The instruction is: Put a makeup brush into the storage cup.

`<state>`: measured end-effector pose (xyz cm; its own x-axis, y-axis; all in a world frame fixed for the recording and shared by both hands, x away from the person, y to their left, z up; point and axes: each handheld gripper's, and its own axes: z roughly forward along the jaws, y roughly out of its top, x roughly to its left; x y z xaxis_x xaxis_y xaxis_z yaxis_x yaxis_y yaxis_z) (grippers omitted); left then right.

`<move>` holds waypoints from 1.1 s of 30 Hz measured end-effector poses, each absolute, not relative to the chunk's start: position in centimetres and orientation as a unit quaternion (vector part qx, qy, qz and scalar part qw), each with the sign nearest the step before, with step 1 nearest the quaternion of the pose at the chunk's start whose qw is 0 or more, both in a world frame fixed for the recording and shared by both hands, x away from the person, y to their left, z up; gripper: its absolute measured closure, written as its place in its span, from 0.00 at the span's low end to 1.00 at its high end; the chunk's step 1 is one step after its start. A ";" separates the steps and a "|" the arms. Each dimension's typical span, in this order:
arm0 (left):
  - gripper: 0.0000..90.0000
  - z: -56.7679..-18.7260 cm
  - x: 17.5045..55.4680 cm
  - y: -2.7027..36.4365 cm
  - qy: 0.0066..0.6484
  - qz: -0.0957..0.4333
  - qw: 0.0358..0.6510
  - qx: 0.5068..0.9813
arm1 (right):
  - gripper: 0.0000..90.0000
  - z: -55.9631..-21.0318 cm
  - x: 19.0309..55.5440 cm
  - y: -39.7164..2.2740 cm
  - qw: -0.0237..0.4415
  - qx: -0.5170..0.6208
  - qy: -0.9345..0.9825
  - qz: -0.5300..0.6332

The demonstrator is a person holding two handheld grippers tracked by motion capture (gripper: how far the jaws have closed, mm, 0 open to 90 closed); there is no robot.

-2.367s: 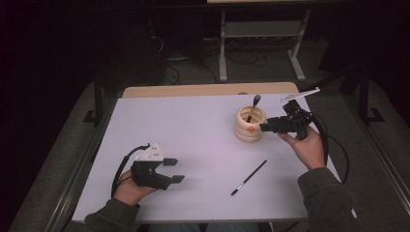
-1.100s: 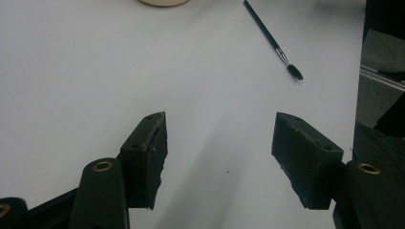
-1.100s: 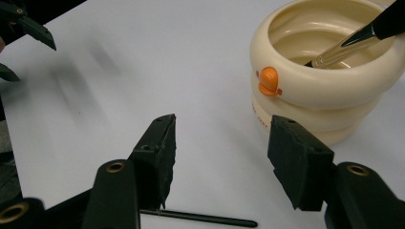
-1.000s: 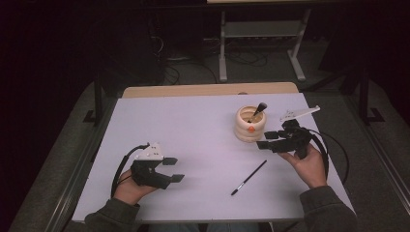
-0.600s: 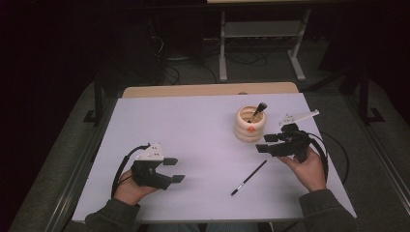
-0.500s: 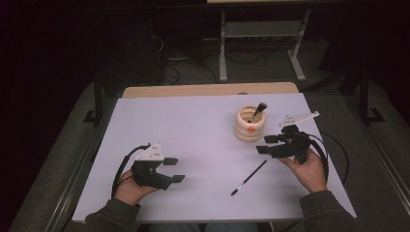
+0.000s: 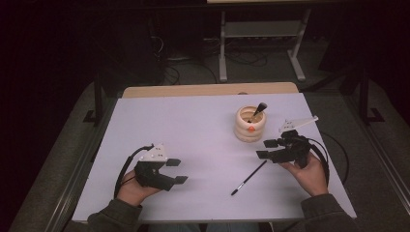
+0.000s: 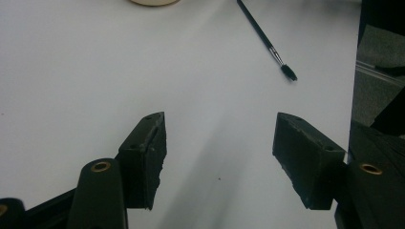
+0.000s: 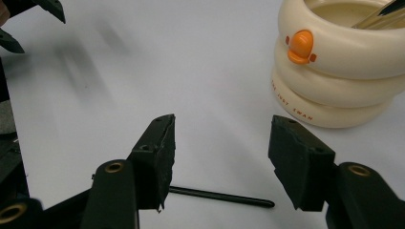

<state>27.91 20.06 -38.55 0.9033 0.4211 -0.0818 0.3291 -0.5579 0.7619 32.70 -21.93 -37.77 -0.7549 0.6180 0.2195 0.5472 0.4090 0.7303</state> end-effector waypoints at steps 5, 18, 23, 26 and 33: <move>0.40 -38.6 27.8 19.9 0.213 0.054 0.418 0.881 | 0.46 -37.7 32.5 -21.8 0.043 0.339 0.842 0.417; 0.40 -38.8 27.9 19.5 0.212 0.050 0.417 0.882 | 0.45 -37.8 32.2 -21.3 0.045 0.299 0.861 0.409; 0.40 -38.8 27.8 19.4 0.212 0.050 0.416 0.883 | 0.45 -38.0 32.1 -20.9 0.042 0.280 0.875 0.394; 0.40 -38.9 27.8 19.3 0.209 0.049 0.415 0.884 | 0.45 -38.1 32.0 -20.7 0.034 0.280 0.878 0.386; 0.40 -38.9 27.8 18.5 0.208 0.045 0.416 0.884 | 0.45 -38.3 31.9 -20.8 0.036 0.273 0.880 0.387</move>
